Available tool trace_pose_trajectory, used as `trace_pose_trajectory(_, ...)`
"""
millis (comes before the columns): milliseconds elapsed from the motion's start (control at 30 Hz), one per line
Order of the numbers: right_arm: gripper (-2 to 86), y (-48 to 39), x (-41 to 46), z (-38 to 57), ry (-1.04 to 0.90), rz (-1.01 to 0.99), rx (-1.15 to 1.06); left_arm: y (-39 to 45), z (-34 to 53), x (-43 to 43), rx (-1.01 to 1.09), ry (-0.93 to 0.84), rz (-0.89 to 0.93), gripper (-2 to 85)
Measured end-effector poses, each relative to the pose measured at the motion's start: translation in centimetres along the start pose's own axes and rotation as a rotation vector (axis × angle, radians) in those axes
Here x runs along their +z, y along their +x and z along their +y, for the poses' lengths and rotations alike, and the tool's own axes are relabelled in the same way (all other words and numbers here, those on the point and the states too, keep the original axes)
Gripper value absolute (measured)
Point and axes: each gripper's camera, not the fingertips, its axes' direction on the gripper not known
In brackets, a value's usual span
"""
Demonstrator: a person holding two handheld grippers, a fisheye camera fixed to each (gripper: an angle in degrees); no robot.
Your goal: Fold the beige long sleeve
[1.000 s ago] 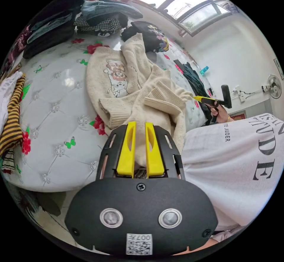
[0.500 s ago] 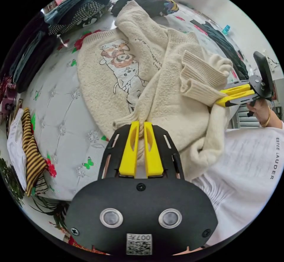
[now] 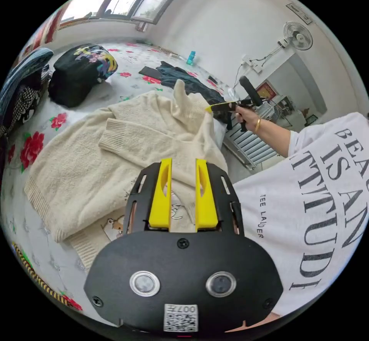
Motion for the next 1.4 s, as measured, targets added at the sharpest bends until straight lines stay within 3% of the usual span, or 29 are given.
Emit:
trace_pose_trajectory(67,10.5,1.0,-0.2,3.0,0.034,-0.045,0.071,-3.9,-1.1,-1.1,-0.069,-0.023,-0.241,9.5)
trace_pose_trajectory(133,11.5,1.8,0.8,4.7,0.003,-0.073,0.125,-7.4,-1.9,-0.4,-0.122,-0.093,-0.372,9.2)
trace_pose_trajectory(300,11.0,3.1,6.9,6.9,-0.205,-0.063,0.209,-15.7,-2.2,6.6,-0.288,-0.472,-0.500,7.8)
trace_pose_trajectory(333,10.0,2.5,7.0,6.8,-0.169,0.034,0.188,-15.2,-2.1,6.0,-0.263,-0.390,-0.528,5.5)
trace_pose_trajectory(400,8.4,1.6,7.8,5.8,-0.193,0.137,0.140,-14.5,-1.9,6.3,-0.274,-0.425,-0.538,2.0)
trace_pose_trajectory(533,6.4,-0.8,10.1,-0.2,-0.216,0.189,-0.045,-9.7,2.5,7.4,-0.126,-0.514,-0.758,-0.6)
trace_pose_trajectory(600,5.8,-2.1,11.1,-4.2,-0.196,0.182,-0.122,-8.9,5.8,6.1,-0.233,-0.480,-0.770,-0.6)
trace_pose_trajectory(767,5.5,-11.1,16.3,-18.6,-0.190,0.106,-0.403,-6.6,16.6,1.4,-0.819,-0.258,-0.680,-0.4)
trace_pose_trajectory(900,6.0,-16.0,16.0,-22.0,-0.075,0.098,-0.401,-2.3,17.5,3.6,-0.727,-0.263,-0.731,1.0)
trace_pose_trajectory(1033,6.5,-14.1,9.9,-15.7,0.121,-0.104,-0.389,-1.3,19.6,0.9,-0.687,-0.166,-0.664,5.0)
trace_pose_trajectory(1100,6.7,-11.9,8.1,-10.6,0.118,-0.198,-0.391,-1.8,21.8,-1.9,-0.751,-0.078,-0.631,5.6)
trace_pose_trajectory(1233,7.6,-7.1,8.8,2.3,-0.154,-0.375,-0.292,-3.2,29.6,-7.2,-0.895,0.052,-0.649,6.4)
trace_pose_trajectory(1400,8.7,-7.2,11.8,12.7,-0.401,-0.496,-0.195,-6.8,37.3,-9.0,-0.995,0.092,-0.494,10.1)
